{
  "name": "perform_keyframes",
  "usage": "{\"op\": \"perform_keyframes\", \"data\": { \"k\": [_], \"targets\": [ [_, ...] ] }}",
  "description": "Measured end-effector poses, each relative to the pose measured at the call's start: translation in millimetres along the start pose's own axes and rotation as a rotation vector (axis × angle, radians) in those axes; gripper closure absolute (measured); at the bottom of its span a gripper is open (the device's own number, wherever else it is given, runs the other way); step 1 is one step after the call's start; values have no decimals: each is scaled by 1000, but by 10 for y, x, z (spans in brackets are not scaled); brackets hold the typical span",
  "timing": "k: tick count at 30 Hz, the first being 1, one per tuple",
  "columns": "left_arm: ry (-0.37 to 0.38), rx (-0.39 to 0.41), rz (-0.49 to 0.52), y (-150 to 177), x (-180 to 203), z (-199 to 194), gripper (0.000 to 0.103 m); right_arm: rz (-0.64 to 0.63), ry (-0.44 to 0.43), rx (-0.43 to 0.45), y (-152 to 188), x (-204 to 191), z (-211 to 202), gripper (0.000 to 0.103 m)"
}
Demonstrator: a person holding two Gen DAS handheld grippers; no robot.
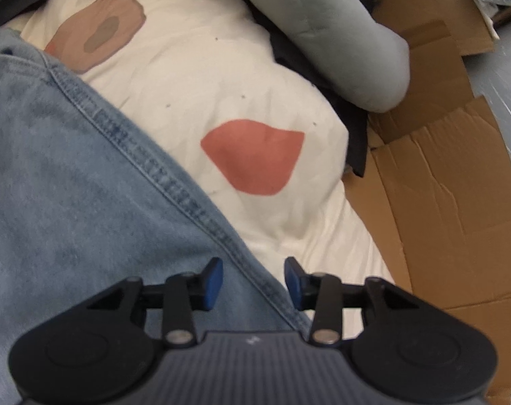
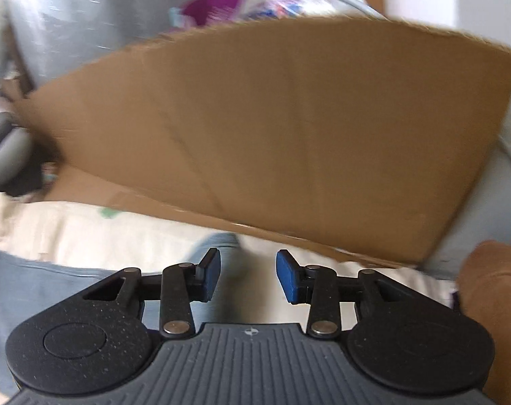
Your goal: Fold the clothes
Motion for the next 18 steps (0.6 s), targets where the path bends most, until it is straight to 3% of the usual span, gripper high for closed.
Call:
{"op": "perform_keyframes", "data": {
  "k": [3, 6, 9, 15, 18],
  "targets": [
    [5, -3, 11, 58, 30, -25, 60, 23, 20, -43, 56, 121, 141, 59],
    [7, -7, 27, 141, 17, -106, 56, 39, -45, -61, 107, 64, 199, 59],
    [-16, 11, 64, 181, 41, -177, 46, 17, -102, -59, 129, -99, 212, 56],
    [-17, 19, 106, 238, 34, -242, 45, -38, -130, -93, 181, -361, 376, 55],
    [-10, 14, 111, 279, 39, -265, 44, -59, -133, -101, 200, -461, 424, 47]
  ]
}}
Point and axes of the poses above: each gripper's, at about its wrist camera, not at the fingertips, and z roughly the way its jaws point, x to its right, y to its underside, the point moved 6 cm from there along z, roughly the way its jaws point
